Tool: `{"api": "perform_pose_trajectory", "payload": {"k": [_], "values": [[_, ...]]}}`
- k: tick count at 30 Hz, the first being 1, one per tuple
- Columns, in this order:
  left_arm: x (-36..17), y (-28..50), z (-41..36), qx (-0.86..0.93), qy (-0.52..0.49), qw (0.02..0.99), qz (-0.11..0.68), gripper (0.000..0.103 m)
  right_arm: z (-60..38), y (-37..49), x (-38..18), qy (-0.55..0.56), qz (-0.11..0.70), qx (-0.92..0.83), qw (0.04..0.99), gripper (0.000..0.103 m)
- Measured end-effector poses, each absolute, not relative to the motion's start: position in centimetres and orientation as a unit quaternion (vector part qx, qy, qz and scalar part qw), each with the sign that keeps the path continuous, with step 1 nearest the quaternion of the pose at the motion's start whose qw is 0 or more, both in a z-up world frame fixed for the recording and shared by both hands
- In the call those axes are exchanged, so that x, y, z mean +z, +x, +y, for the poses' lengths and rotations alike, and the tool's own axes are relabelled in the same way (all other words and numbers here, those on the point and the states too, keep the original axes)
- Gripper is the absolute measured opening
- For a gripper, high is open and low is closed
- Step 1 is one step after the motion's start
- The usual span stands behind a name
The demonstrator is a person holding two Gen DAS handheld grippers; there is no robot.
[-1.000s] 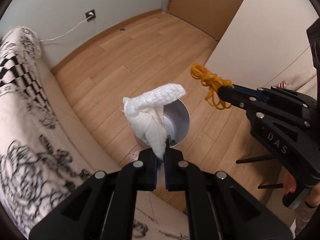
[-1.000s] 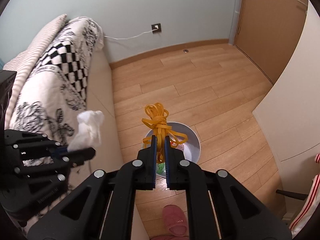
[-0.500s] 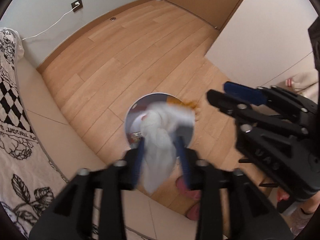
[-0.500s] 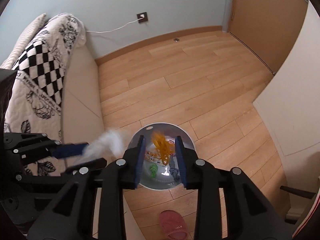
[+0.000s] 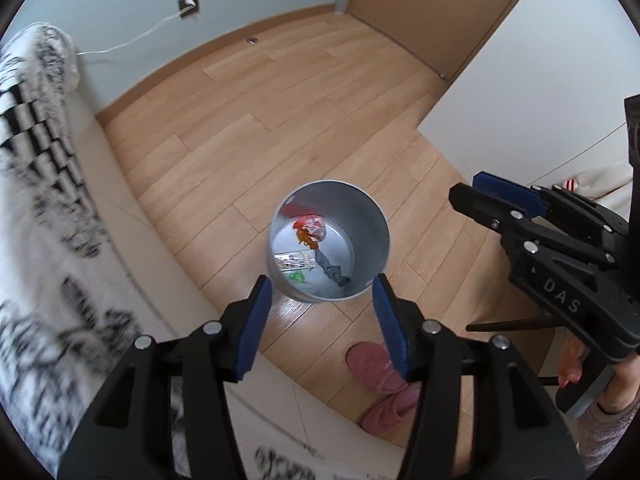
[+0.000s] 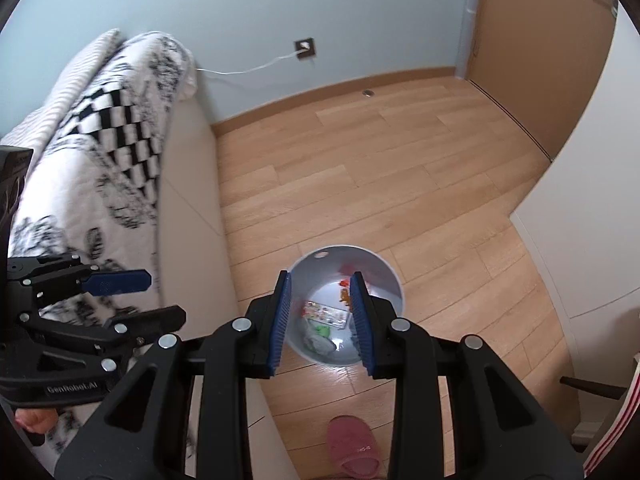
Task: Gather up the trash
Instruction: 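Open both tools to drop the tissue and rubber bands into the bin, then move both tools back over the bed toward the green wipe pack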
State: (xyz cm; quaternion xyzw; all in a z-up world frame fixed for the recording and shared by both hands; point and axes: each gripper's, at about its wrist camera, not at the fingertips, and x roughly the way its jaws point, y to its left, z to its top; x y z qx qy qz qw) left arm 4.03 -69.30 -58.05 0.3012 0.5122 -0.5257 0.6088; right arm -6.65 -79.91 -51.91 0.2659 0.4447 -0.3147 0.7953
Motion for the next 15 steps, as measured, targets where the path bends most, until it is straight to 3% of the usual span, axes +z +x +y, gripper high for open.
{"api": "perform_pose_trajectory", "payload": {"k": [8,12,15], "values": [[-50.1,5.9,-60.9,-0.490,0.264,0.674,0.485,0.056,-73.5,-5.0,-44.8,0.219,0.437,-0.263,0.832,0.029],[-46.1,7.3,-54.0,-0.446,0.237,0.719,0.477,0.061,-69.1,-3.4,-40.9,0.180,0.434,-0.234,0.851,0.050],[-43.1,8.3,-47.4,-0.395,0.225,0.756,0.470,0.061,-65.2,-1.9,-38.1,0.153,0.430,-0.197,0.867,0.050]]}}
